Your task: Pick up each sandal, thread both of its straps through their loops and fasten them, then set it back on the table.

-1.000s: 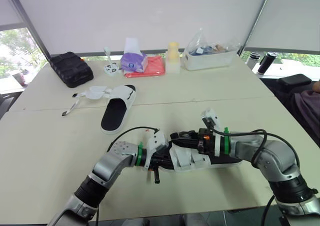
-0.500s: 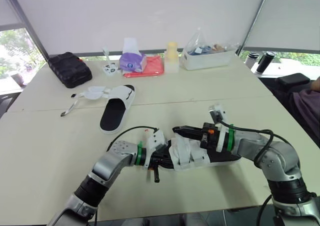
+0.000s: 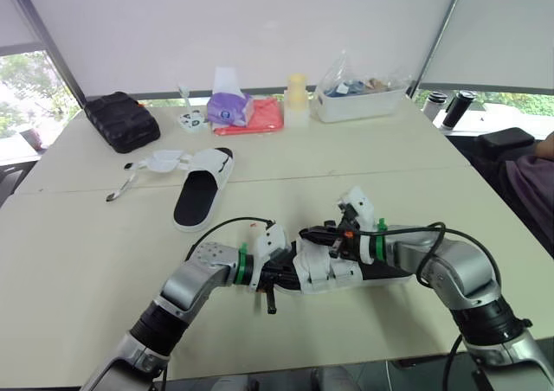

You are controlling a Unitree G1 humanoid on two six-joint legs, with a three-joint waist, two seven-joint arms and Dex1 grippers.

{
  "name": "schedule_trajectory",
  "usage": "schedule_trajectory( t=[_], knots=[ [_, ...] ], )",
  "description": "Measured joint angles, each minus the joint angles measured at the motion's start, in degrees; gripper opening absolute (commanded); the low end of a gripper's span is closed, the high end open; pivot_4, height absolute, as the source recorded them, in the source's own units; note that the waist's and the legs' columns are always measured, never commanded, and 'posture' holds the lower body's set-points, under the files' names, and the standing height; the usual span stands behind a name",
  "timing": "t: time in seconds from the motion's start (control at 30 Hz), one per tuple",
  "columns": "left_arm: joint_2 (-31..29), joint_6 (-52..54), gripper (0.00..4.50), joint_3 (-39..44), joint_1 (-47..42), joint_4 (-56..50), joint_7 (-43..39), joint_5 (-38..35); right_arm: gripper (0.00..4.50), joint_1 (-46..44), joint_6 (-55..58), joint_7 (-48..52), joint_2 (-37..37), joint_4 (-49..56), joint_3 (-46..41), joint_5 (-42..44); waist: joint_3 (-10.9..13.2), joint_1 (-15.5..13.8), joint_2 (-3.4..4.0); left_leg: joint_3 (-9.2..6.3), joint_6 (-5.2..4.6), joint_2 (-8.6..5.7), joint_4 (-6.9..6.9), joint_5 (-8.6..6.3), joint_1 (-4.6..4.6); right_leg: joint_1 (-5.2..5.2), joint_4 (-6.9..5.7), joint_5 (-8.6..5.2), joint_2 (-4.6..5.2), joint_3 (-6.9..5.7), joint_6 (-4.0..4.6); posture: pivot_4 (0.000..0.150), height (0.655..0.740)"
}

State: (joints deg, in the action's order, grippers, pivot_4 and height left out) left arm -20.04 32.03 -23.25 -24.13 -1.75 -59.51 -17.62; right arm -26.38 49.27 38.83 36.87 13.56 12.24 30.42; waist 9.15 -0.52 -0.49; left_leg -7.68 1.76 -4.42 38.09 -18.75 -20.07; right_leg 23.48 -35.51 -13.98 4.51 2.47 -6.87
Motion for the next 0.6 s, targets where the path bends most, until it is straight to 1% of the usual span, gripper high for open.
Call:
schedule_trajectory(
  t=[0.03, 0.1, 0.13, 0.3, 0.33, 0.37, 0.4, 0.47, 0.53, 0.6],
  knots=[
    [0.04, -0.03, 0.00, -0.04, -0.08, 0.15, -0.02, 0.00, 0.03, -0.68, -0.14, 0.66, 0.39, -0.43, 0.78, -0.54, 0.00, 0.02, 0.00, -0.01, 0.00, 0.00, 0.00, 0.00, 0.02, -0.03, 0.01, 0.00, -0.01, 0.00, 0.00, 0.150, 0.7400],
    [0.12, -0.15, 0.00, -0.10, -0.29, 0.63, -0.08, 0.01, 0.64, -1.58, -0.25, 1.38, 0.50, -1.29, 1.53, -1.51, 0.00, 0.01, -0.01, -0.01, 0.00, 0.00, 0.00, 0.00, 0.05, -0.06, 0.01, 0.00, 0.00, 0.00, 0.00, 0.150, 0.7400],
    [0.14, -0.29, 0.00, -0.12, -0.38, 0.73, -0.12, 0.05, 1.04, -2.18, -0.68, 1.33, 0.54, -2.31, 1.76, -2.74, 0.00, 0.01, -0.01, 0.00, 0.00, 0.00, 0.01, 0.00, 0.05, -0.05, 0.01, 0.00, 0.00, 0.00, -0.01, 0.150, 0.7400],
    [0.21, -0.46, 0.00, -0.17, -0.44, 0.56, -0.65, 0.06, 3.53, -3.00, -1.69, 0.21, 0.81, -5.46, 0.53, -6.82, -0.01, -0.22, 0.00, -0.03, 0.01, -0.01, 0.02, 0.00, -0.15, 0.12, 0.01, 0.00, 0.02, -0.01, 0.00, 0.150, 0.7400],
    [0.21, -0.46, 0.00, -0.17, -0.44, 0.51, -0.73, 0.04, 4.16, -3.16, -1.71, -0.12, 0.64, -5.84, -0.25, -7.03, -0.01, -0.23, 0.00, -0.03, 0.05, -0.02, 0.02, 0.03, -0.23, 0.18, 0.03, 0.01, 0.03, -0.01, 0.00, 0.150, 0.7400],
    [0.22, -0.47, 0.00, -0.17, -0.44, 0.45, -0.74, 0.04, 4.48, -3.39, -1.52, -0.61, 0.26, -6.24, -1.33, -7.06, -0.01, -0.23, -0.01, -0.03, 0.14, -0.04, 0.02, 0.08, -0.27, 0.22, 0.03, 0.01, 0.06, -0.01, 0.00, 0.150, 0.7400],
    [0.19, -0.48, 0.00, -0.14, -0.41, 0.41, -0.77, 0.04, 4.48, -3.75, -0.54, -1.41, -0.68, -6.70, -3.25, -6.30, 0.00, -0.21, -0.01, -0.03, 0.15, -0.05, 0.02, 0.09, -0.29, 0.23, 0.03, 0.01, 0.07, 0.00, 0.00, 0.150, 0.7400],
    [0.25, -0.46, 0.00, 0.12, -0.42, 0.41, -0.74, -0.15, 4.48, -6.27, 3.18, -2.58, -2.39, -7.44, -9.82, -2.00, 0.04, -0.25, 0.07, -0.02, 0.14, -0.09, 0.02, 0.08, -0.38, 0.34, 0.01, 0.05, 0.10, 0.02, -0.01, 0.150, 0.7400],
    [0.29, -0.23, 0.00, 0.34, -0.24, 0.42, -0.68, -0.69, 4.48, -9.12, 6.23, -1.63, -0.35, -6.55, -16.87, 2.57, 0.05, -0.37, 0.09, -0.08, 0.02, -0.08, 0.01, 0.01, -0.44, 0.39, 0.02, 0.05, 0.09, -0.01, -0.01, 0.150, 0.7400],
    [0.27, 0.48, 0.00, 0.89, -0.16, 0.48, -0.66, -1.81, 4.48, -8.75, 9.51, 0.97, 3.79, -4.87, -22.57, 6.81, 0.05, -0.38, 0.07, -0.12, -0.01, -0.04, -0.04, 0.00, -0.45, 0.36, 0.10, 0.04, 0.06, -0.05, 0.01, 0.150, 0.7400]
  ],
)
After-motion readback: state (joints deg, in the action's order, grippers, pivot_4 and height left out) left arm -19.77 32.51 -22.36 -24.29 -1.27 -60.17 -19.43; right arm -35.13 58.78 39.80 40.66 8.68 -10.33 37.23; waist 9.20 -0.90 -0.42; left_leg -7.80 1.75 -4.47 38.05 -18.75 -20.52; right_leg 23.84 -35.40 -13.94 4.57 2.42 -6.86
